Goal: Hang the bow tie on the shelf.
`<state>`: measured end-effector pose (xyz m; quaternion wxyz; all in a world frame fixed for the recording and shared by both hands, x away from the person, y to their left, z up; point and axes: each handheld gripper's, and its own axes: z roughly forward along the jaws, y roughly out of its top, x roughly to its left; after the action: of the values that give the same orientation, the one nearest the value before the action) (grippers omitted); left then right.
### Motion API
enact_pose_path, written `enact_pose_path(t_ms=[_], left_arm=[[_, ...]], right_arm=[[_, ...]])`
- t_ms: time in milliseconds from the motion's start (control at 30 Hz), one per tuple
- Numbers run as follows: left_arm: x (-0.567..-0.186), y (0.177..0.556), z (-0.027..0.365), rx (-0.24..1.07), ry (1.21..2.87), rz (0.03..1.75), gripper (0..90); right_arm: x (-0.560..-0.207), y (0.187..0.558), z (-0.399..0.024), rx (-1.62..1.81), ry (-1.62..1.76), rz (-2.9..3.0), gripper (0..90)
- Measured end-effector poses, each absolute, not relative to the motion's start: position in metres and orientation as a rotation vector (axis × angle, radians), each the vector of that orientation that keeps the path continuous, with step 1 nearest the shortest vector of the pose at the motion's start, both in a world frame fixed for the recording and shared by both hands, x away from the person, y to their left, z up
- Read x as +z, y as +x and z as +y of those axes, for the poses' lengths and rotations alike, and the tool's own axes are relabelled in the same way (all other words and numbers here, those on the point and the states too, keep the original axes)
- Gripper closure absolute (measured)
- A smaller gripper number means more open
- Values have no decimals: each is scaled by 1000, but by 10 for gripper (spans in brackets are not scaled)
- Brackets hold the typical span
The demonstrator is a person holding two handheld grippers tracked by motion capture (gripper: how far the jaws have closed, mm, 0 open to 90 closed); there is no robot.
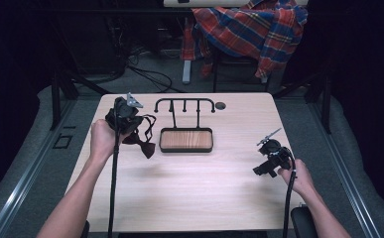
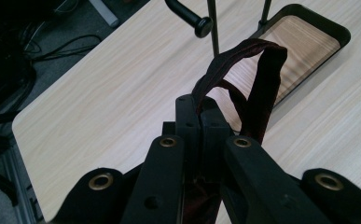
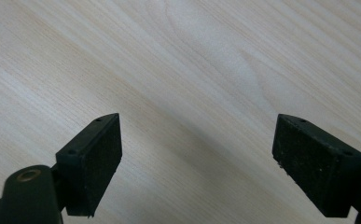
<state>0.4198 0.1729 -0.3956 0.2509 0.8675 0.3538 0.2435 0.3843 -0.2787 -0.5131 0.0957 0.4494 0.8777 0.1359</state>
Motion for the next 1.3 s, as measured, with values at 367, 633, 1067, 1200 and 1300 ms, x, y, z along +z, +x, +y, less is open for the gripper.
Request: enact_pose_path(t_ms=[367,633,1067,1200,1300], left_arm=[[-388,430,162,669,2365,944,887],[-384,438,156,665,2357,937,886],[-380,454,145,666,2362,937,885],[-382,459,144,666,2371,946,885],[-384,463,144,667,2372,959,885]], right_arm=[[-513,384,-279,394,1323,2606,156],[-513,385,-279,393,1326,2618,156],[-514,385,-279,387,1320,2628,157],[-514,385,-279,386,1319,2629,157],[-515,385,-279,385,1320,2630,157]])
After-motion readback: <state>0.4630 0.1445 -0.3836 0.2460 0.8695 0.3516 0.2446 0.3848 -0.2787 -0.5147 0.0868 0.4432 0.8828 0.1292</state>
